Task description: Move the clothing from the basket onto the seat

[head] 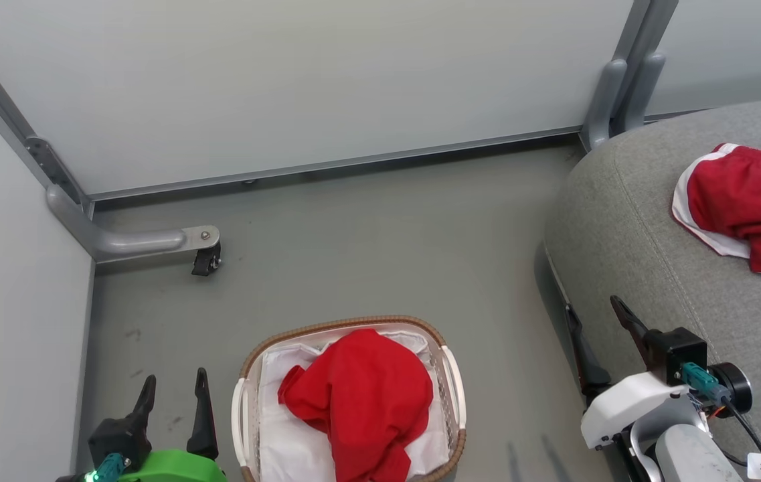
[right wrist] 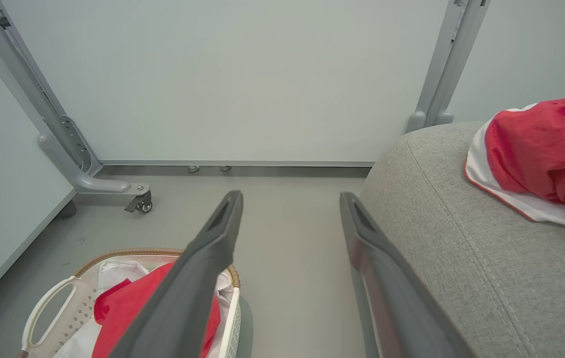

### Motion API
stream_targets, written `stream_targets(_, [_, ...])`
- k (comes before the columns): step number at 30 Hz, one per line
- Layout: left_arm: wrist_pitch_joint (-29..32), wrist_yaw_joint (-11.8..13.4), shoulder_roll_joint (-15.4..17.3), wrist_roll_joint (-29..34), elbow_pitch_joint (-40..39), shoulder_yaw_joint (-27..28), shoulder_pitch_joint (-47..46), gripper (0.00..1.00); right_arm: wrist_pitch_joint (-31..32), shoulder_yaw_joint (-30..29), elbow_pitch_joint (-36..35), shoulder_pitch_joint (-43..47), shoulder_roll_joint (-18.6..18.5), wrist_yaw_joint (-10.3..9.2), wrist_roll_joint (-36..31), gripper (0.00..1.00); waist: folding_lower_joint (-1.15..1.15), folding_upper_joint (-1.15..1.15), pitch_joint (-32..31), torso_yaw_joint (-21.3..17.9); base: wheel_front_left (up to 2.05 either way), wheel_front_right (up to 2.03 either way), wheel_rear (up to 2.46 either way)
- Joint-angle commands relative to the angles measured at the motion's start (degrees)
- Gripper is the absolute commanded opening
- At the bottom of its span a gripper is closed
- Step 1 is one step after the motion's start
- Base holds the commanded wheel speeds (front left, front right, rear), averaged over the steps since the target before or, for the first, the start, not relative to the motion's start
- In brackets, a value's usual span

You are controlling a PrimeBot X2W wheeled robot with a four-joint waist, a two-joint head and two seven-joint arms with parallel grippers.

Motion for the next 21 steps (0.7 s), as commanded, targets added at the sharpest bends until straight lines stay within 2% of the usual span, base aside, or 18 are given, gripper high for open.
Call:
stream_targets(1, [0.0,0.3,0.1,-0.7,0.0,-0.2,0.9,1.0,0.0,0.1,0.1,0.8,-0.2,-0.07,0.5,1.0,0.0,0.0,-0.3,0.0,0.0,0.0,0.0])
stream_targets(12, [0.0,-0.3,0.1,-1.6,0.9,-2.1,-1.4,1.0,0.0,0.8,-1.0,-1.5,-0.2,-0.07,0.7,1.0,0.0,0.0,2.8,-1.0,0.0,0.0,0.0])
stream_targets(21, [0.0,-1.4,0.1,-2.7,5.4,-4.8,-8.6,1.0,0.0,3.0,-4.6,-7.1,-0.2,-0.07,1.7,1.0,0.0,0.0,12.2,-3.7,0.0,0.0,0.0])
